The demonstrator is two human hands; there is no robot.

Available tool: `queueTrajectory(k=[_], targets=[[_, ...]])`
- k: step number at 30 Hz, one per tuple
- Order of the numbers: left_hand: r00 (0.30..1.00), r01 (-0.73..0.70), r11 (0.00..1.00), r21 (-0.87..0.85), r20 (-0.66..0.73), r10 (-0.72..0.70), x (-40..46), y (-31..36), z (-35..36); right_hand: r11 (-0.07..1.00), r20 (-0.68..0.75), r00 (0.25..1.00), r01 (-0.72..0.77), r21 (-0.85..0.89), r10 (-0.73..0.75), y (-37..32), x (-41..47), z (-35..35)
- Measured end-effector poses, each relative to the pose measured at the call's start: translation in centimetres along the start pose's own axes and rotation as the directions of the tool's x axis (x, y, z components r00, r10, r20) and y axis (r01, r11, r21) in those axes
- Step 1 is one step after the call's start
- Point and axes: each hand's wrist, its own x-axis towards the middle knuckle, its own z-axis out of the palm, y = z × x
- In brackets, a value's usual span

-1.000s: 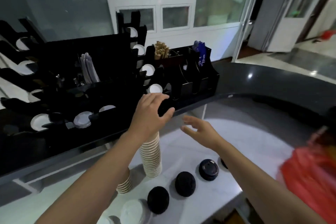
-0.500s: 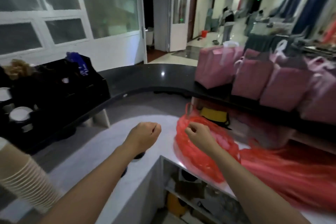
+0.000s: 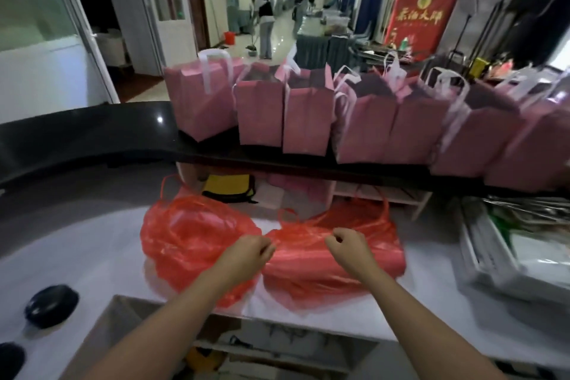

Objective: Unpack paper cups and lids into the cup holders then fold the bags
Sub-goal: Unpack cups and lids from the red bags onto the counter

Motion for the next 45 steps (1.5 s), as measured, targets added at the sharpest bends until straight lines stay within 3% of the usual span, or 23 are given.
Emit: queueTrajectory(k=[4,7,13,16,18,23,26,29,35,39,42,45], targets=[[0.99,-0.051,0.999,-0.014,0.131,0.053,3.8,0.3,3.3,0.989,-0.004,0.99,-0.143,-0.046,0.143,4.6,1.4,-1.1],[0.986,-0.1,0.995,0.018,0.135,0.097,7.0,-0.8,5.4,0.981,-0.006,0.984,-0.18,-0.078,0.18,6.7,3.1,-0.8],[0.976,-0.129,0.99,0.063,0.185,0.116,13.2,-3.6,9.0,0.969,0.235,0.966,-0.051,-0.241,0.109,8.1,8.2,1.5],[0.956,-0.188,0.978,0.094,0.246,0.16,15.3,-4.2,10.6,0.875,0.338,0.932,0.05,-0.481,0.133,8.3,9.9,3.0],[0.921,-0.252,0.962,0.104,0.33,0.206,16.2,-4.4,11.8,0.829,0.449,0.877,0.118,-0.546,0.17,8.6,10.1,4.0],[0.832,-0.347,0.925,0.156,0.507,0.226,16.9,-4.5,13.2,0.859,0.581,0.808,0.229,-0.457,0.093,8.5,8.2,4.9],[0.837,-0.478,0.849,0.226,0.412,0.361,15.4,-4.6,13.6,0.94,0.602,0.798,0.194,-0.28,0.014,8.8,6.4,4.1],[0.84,-0.522,0.809,0.272,0.329,0.432,12.8,-4.6,13.7,0.979,0.567,0.824,0.125,-0.163,-0.011,9.4,6.0,2.9],[0.896,-0.443,0.836,0.323,0.123,0.427,8.9,-4.2,12.9,0.966,0.535,0.831,0.24,-0.096,-0.153,9.1,9.0,2.3],[0.934,-0.347,0.861,0.372,0.047,0.355,6.6,-3.1,13.2,0.916,0.55,0.818,0.335,-0.222,-0.166,9.1,10.9,3.7],[0.977,-0.177,0.919,0.352,-0.05,0.208,5.2,-2.3,13.8,0.845,0.717,0.676,0.475,-0.247,-0.17,8.9,11.0,5.5],[0.989,0.13,0.944,0.304,-0.111,-0.101,4.5,-1.1,13.8,0.799,0.799,0.553,0.579,-0.164,-0.237,8.6,10.1,6.9]])
